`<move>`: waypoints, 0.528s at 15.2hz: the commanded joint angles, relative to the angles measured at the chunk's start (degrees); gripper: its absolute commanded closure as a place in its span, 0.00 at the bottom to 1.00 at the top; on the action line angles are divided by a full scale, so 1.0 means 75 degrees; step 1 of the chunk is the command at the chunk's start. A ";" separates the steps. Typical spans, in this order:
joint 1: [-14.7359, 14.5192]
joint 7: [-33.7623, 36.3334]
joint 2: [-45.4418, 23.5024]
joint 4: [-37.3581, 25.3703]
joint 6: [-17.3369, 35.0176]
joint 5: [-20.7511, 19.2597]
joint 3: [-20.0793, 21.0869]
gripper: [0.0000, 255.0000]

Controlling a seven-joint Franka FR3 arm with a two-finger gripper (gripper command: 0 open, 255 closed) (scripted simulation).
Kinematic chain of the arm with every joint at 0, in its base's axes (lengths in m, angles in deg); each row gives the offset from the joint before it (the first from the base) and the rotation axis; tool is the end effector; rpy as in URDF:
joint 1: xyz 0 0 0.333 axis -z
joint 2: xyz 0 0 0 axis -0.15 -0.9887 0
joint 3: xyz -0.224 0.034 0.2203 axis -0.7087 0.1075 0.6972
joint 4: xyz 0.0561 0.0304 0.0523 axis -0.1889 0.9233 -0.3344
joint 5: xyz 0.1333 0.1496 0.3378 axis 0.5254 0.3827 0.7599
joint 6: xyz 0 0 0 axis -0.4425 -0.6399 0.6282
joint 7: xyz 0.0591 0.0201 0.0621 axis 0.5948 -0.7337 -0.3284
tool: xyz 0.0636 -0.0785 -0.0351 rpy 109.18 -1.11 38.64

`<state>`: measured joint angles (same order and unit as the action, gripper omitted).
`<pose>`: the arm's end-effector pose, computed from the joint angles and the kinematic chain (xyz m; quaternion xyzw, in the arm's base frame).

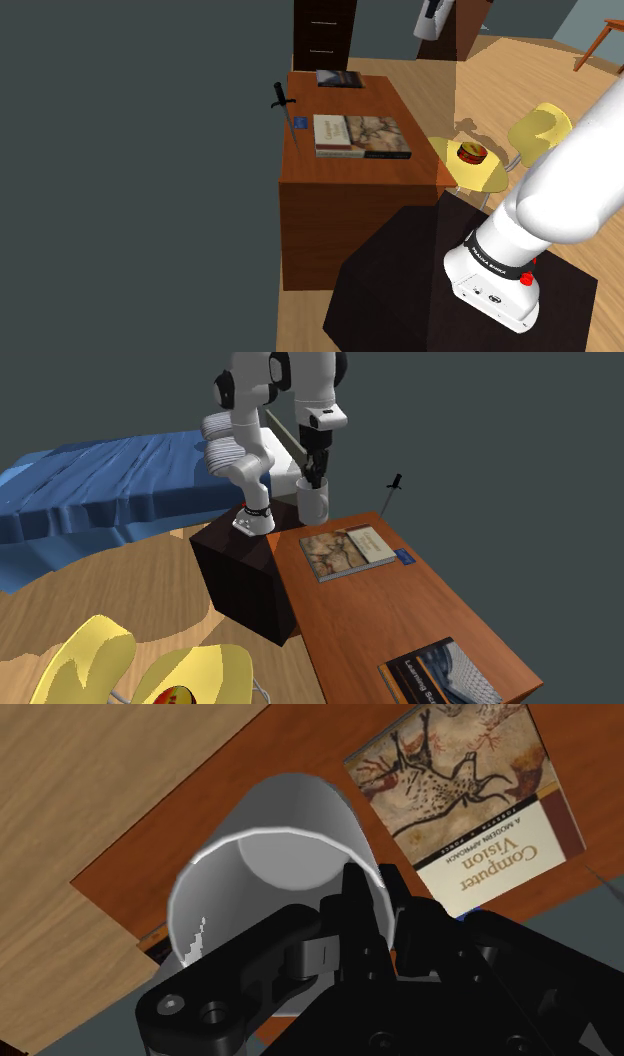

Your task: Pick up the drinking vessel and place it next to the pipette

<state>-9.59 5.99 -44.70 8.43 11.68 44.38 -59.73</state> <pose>0.4687 -0.2846 0.6569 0.9957 0.0887 0.0256 0.0100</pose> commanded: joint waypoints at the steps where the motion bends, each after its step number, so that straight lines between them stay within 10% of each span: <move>1: -0.0209 0.0438 0.0356 0.0299 -0.0006 -0.0201 0.0227 1.00; 8: -0.0779 0.1997 0.1411 0.1392 0.0094 -0.0639 0.1187 1.00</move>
<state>-14.90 19.26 -34.99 17.96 12.33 39.87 -51.84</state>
